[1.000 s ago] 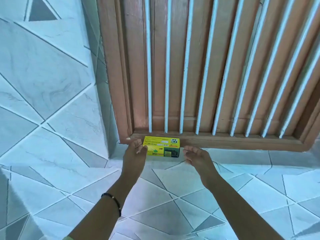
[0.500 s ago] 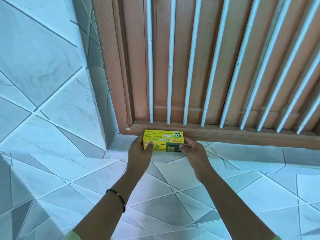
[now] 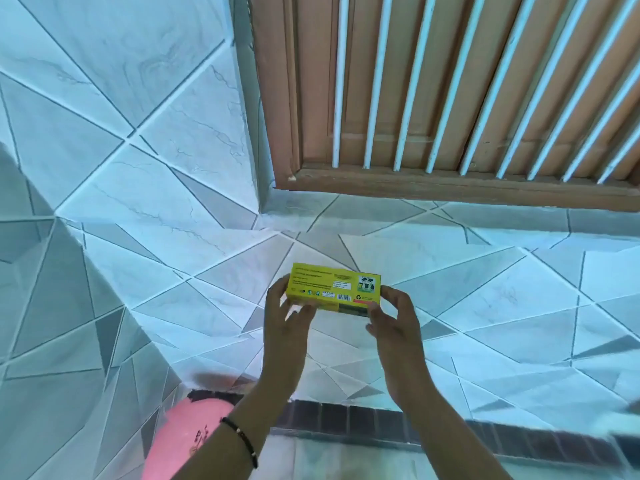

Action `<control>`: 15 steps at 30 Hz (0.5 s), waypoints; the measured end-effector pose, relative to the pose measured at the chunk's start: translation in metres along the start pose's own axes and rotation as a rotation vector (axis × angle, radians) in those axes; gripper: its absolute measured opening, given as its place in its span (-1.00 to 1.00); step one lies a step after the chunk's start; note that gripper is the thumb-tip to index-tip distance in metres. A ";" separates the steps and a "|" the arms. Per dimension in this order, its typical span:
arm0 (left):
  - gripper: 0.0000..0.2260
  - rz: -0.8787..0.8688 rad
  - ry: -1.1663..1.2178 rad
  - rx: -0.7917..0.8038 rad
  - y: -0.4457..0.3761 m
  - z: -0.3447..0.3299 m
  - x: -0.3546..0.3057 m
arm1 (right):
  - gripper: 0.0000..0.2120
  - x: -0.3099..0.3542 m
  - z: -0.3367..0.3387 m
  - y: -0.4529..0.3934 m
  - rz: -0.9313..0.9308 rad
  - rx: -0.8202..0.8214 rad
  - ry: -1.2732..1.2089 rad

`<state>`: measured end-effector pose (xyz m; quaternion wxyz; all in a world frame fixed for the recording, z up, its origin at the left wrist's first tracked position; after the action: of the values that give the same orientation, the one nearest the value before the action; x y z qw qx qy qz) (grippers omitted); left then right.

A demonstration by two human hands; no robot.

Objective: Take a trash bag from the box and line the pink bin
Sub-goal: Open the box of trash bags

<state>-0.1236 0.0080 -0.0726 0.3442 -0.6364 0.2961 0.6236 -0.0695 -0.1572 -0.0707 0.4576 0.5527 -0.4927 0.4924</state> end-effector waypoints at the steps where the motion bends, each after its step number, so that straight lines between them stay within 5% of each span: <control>1: -0.60 0.011 0.021 0.002 0.011 0.007 0.004 | -0.78 -0.007 0.003 0.012 -0.023 -0.028 -0.023; 7: -0.82 0.199 0.203 0.015 0.069 0.049 0.035 | -0.80 -0.039 0.012 0.084 -0.185 -0.116 -0.102; 15: -0.78 0.376 0.208 0.132 0.124 0.075 0.058 | -0.89 -0.051 0.031 0.149 -0.245 -0.040 -0.196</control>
<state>-0.2650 -0.0008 -0.1376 0.2304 -0.6070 0.4838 0.5869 -0.2159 -0.1973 -0.1211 0.4748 0.6447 -0.4735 0.3670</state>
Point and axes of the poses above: each hand's wrist, its own y-axis away from the middle knuckle, its own z-axis out of the back of the hand, x = y × z, the point moved 7 cm from there along -y, towards the middle knuckle, and after that the axes turned 8 degrees about -y, right-handed, at the moved point
